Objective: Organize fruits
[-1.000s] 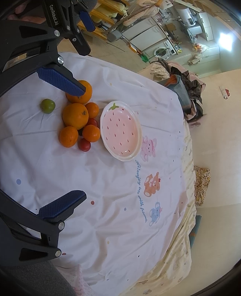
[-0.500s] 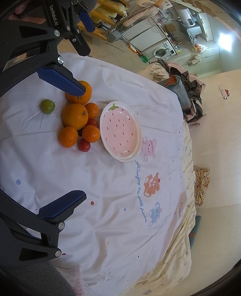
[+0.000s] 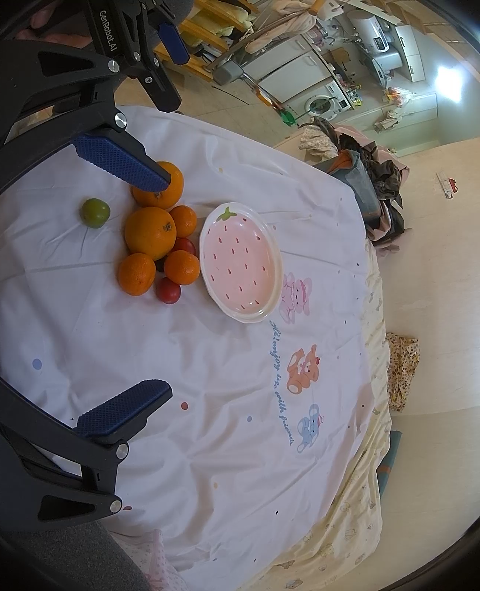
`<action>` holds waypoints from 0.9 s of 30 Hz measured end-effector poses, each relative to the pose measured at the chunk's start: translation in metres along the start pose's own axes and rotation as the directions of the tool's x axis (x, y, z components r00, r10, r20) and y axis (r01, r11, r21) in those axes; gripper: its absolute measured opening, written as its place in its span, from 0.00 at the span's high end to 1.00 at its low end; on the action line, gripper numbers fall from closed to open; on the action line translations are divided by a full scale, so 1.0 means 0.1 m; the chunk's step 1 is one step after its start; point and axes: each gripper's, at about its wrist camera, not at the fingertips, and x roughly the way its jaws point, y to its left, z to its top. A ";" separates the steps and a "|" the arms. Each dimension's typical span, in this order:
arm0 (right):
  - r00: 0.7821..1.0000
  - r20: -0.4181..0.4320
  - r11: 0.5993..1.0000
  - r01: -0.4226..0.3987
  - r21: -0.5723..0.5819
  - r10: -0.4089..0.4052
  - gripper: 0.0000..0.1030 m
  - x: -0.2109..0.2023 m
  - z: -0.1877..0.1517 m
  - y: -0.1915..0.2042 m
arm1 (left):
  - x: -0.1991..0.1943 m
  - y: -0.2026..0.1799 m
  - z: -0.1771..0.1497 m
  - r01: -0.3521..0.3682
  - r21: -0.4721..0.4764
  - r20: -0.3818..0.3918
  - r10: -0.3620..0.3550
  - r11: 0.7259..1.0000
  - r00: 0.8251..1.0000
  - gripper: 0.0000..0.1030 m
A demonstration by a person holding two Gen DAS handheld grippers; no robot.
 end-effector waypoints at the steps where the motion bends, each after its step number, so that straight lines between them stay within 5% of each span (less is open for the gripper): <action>1: 1.000 0.000 1.000 0.000 0.001 0.000 0.00 0.00 0.00 0.00 | 0.00 0.00 0.00 0.001 0.000 0.000 -0.001 1.000 1.000 0.01; 16: 1.000 -0.013 1.000 -0.013 0.029 0.013 0.00 0.00 0.01 -0.01 | 0.03 0.02 -0.01 0.000 -0.009 -0.030 0.000 1.000 1.000 0.01; 22: 0.997 -0.048 0.996 -0.059 0.071 0.062 0.00 0.02 0.24 -0.14 | 0.20 0.10 0.06 -0.017 -0.020 -0.156 0.013 1.000 0.988 0.01; 27: 0.990 -0.104 0.994 -0.088 0.068 0.095 0.00 0.19 0.47 -0.27 | 0.51 0.08 0.12 -0.033 0.012 -0.313 0.036 0.999 0.949 0.01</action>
